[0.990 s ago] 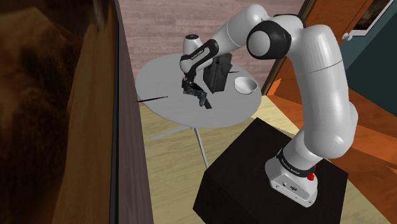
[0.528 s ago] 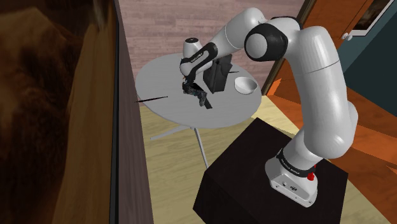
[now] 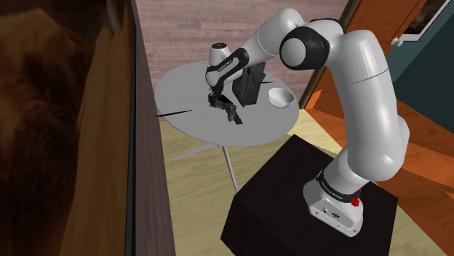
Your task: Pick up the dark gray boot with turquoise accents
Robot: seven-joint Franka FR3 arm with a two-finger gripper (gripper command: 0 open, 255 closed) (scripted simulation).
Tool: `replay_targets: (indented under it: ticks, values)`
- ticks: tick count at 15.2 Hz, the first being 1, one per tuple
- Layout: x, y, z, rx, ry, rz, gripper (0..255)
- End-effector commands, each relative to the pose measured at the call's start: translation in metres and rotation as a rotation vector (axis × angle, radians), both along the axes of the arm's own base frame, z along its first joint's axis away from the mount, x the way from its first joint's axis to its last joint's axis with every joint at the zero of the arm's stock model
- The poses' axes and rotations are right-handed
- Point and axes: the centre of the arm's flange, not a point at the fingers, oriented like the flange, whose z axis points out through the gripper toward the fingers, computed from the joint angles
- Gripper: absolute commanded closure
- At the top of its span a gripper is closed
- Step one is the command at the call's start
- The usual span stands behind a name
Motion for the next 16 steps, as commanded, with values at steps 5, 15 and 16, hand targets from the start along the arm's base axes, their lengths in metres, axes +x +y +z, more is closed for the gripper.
replay_targets:
  ticks: [5, 15, 16]
  values:
    - [0.000, 0.000, 0.029, 0.000, 0.000, 0.000, 255]
    - [0.000, 0.000, 0.077, 0.000, 0.000, 0.000, 255]
    - [0.000, 0.000, 0.077, 0.000, 0.000, 0.000, 255]
